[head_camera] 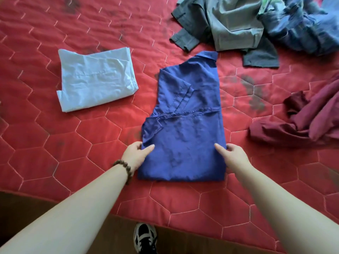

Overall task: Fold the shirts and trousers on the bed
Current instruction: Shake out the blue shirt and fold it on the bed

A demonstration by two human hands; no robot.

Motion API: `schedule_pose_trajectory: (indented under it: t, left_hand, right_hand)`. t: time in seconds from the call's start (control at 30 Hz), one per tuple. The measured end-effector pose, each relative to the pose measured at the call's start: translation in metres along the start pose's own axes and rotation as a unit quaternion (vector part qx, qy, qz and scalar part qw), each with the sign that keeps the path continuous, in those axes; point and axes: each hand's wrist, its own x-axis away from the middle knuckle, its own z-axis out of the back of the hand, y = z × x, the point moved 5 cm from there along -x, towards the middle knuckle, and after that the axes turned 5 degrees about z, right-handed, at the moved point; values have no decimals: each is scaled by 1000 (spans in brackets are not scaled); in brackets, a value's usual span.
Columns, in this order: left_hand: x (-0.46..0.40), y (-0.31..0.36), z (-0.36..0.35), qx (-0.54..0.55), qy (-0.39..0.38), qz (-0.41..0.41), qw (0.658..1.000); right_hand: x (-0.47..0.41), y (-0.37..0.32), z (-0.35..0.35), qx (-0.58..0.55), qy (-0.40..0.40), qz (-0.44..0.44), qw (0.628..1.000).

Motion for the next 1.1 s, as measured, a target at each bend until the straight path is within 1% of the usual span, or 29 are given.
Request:
schedule_pose_trajectory:
  t: [0.07, 0.13, 0.23, 0.3, 0.37, 0.43, 0.5, 0.53, 0.6, 0.63, 0.67, 0.7, 0.73, 0.77, 0.8, 0.83, 0.87, 0.9, 0.93, 0.97, 1.0, 1.03, 1.1]
  left_hand:
    - [-4, 7, 2, 29, 34, -4, 999]
    - [-9, 17, 2, 62, 52, -8, 997]
    - [-20, 27, 2, 47, 79, -34, 995]
    - [-25, 27, 5, 68, 89, -41, 993]
    - [-26, 24, 8, 52, 94, -12, 994]
    - [-25, 17, 11, 11, 83, 48, 995]
    - [-26, 8, 9, 40, 29, 93, 994]
    - [-28, 2, 7, 53, 2, 99, 994]
    - [-25, 0, 5, 30, -24, 76, 996]
    - [-21, 2, 5, -1, -15, 50, 999]
    - [-17, 6, 6, -37, 16, 15, 999]
    - [-12, 10, 9, -75, 66, -21, 995]
    - [-3, 17, 13, -101, 128, -50, 985]
    - [6, 24, 15, -123, 190, -88, 970]
    - [17, 31, 14, -168, 244, -153, 943]
    - [26, 37, 5, -224, 261, -238, 908]
    - [33, 41, -9, -277, 243, -323, 872]
    - [39, 40, -27, -328, 200, -393, 835]
    - [39, 34, -45, -384, 146, -425, 807]
    - [36, 26, -58, -437, 103, -431, 782]
    - [31, 19, -66, -480, 74, -422, 766]
    - [23, 13, -69, -508, 59, -410, 755]
    - [9, 6, -65, -530, 54, -388, 752]
  right_hand:
    - [-2, -6, 2, 18, 21, 16, 999]
    - [-6, -11, 3, -1, 39, 28, 999]
    - [-12, -18, -1, -40, 31, 58, 997]
    - [-11, -19, 1, -27, 58, 86, 994]
    - [-9, -16, 3, -6, 80, 76, 994]
    - [-4, -8, 2, 5, 80, 25, 997]
    - [1, 3, 0, 7, 71, -11, 997]
    - [4, 6, 0, 12, 63, -10, 998]
    - [9, 11, -1, 18, 55, 9, 998]
    - [12, 15, -1, 15, 57, 13, 998]
    - [15, 18, -2, 6, 63, 10, 998]
    - [19, 19, -3, -2, 78, 3, 997]
    - [22, 20, -3, 5, 109, 3, 994]
    - [24, 17, -3, 35, 155, 30, 987]
    - [28, 9, -4, 83, 202, 95, 971]
    - [33, -4, -10, 140, 229, 184, 946]
    - [38, -14, -21, 199, 231, 271, 913]
    - [40, -20, -35, 259, 208, 339, 880]
    - [40, -22, -51, 316, 169, 384, 851]
    - [37, -19, -67, 366, 125, 406, 828]
    - [33, -15, -78, 409, 85, 411, 811]
    - [28, -9, -85, 441, 59, 406, 798]
    - [17, 0, -87, 479, 42, 380, 790]
